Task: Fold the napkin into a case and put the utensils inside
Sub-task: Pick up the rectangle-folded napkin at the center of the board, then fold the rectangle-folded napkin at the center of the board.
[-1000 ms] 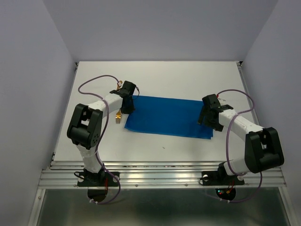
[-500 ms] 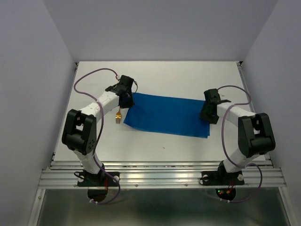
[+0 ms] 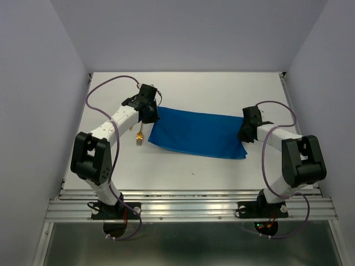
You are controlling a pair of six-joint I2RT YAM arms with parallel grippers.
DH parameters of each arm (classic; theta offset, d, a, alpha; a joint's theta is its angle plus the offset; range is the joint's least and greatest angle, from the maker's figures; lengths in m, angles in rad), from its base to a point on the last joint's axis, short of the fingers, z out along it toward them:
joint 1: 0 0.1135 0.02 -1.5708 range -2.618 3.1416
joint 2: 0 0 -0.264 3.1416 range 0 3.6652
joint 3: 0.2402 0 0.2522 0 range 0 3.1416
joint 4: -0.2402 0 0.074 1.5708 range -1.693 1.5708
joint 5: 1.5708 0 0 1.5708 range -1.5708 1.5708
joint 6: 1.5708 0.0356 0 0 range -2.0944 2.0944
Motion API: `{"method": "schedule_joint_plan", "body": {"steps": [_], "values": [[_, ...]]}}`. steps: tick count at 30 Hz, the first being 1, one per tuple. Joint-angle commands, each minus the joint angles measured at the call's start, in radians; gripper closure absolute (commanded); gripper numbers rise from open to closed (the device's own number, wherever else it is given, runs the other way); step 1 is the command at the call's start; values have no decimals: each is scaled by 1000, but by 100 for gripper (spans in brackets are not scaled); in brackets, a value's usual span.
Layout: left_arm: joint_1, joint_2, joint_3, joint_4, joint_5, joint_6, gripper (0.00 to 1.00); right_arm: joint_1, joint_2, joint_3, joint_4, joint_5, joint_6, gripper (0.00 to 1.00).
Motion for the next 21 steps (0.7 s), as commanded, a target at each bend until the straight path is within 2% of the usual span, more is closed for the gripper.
{"method": "schedule_joint_plan", "body": {"steps": [1, 7, 17, 21], "values": [[3, -66, 56, -19, 30, 13, 100, 9, 22, -51, -11, -91, 22, 90], [-37, -81, 66, -9, 54, 1, 100, 38, 24, -66, 15, -136, 89, 89], [-140, -63, 122, -3, 62, -43, 100, 181, 104, -22, 65, -147, 224, 89], [-173, -41, 140, 17, 114, -59, 100, 215, 134, 7, 81, -148, 257, 89]]}}
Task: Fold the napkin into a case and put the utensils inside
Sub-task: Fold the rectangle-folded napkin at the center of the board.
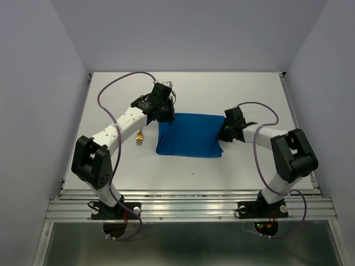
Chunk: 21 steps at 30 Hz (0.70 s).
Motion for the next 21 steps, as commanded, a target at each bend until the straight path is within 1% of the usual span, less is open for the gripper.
{"method": "schedule_joint_plan", "body": {"steps": [1, 5, 11, 16, 21], "values": [[-32, -1, 65, 25, 43, -27, 100, 45, 71, 4, -64, -14, 52, 89], [-70, 41, 106, 28, 46, -42, 100, 65, 106, 22, -47, -76, 76, 89], [-90, 91, 143, 44, 72, -53, 100, 74, 118, 29, -38, -74, 95, 89], [-102, 151, 215, 27, 88, -51, 100, 83, 126, 25, -19, -91, 107, 88], [-105, 189, 237, 44, 135, -71, 100, 94, 137, 33, -9, -97, 114, 88]]}}
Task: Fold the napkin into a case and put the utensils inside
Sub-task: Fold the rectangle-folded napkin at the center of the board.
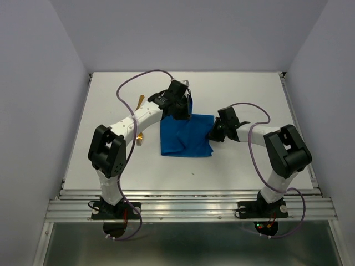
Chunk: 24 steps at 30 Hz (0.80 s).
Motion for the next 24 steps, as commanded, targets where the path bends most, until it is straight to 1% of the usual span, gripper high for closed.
{"method": "schedule_joint_plan", "body": {"steps": [1, 9, 19, 24], "values": [[-8, 17, 53, 27, 63, -22, 100, 26, 59, -11, -80, 4, 1, 88], [-19, 79, 54, 50, 115, -62, 100, 35, 50, -7, -72, 30, 17, 87], [-43, 203, 141, 60, 162, -102, 100, 45, 47, -20, -49, 34, 32, 87], [-46, 234, 166, 73, 164, -122, 100, 45, 56, -20, -57, 38, 36, 87]]}}
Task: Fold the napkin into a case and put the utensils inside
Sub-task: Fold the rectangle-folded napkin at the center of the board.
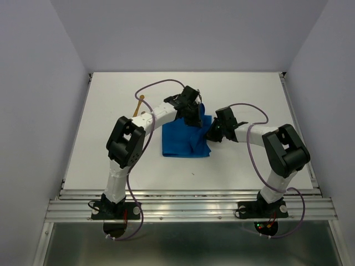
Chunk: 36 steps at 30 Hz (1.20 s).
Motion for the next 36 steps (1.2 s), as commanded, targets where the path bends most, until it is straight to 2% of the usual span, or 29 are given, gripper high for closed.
{"method": "schedule_joint_plan", "body": {"steps": [1, 16, 30, 33, 36], "values": [[-7, 17, 75, 17, 22, -21, 100, 17, 41, -32, -76, 40, -3, 87], [-11, 87, 92, 52, 105, -48, 100, 17, 53, -38, -77, 42, -4, 87], [-16, 88, 87, 80, 140, -61, 100, 26, 61, -36, -79, 45, 0, 86], [-16, 80, 89, 77, 137, -60, 100, 26, 41, -52, -92, 61, 2, 82], [-16, 73, 83, 65, 119, -43, 100, 26, -31, -90, -102, 113, -17, 62]]}}
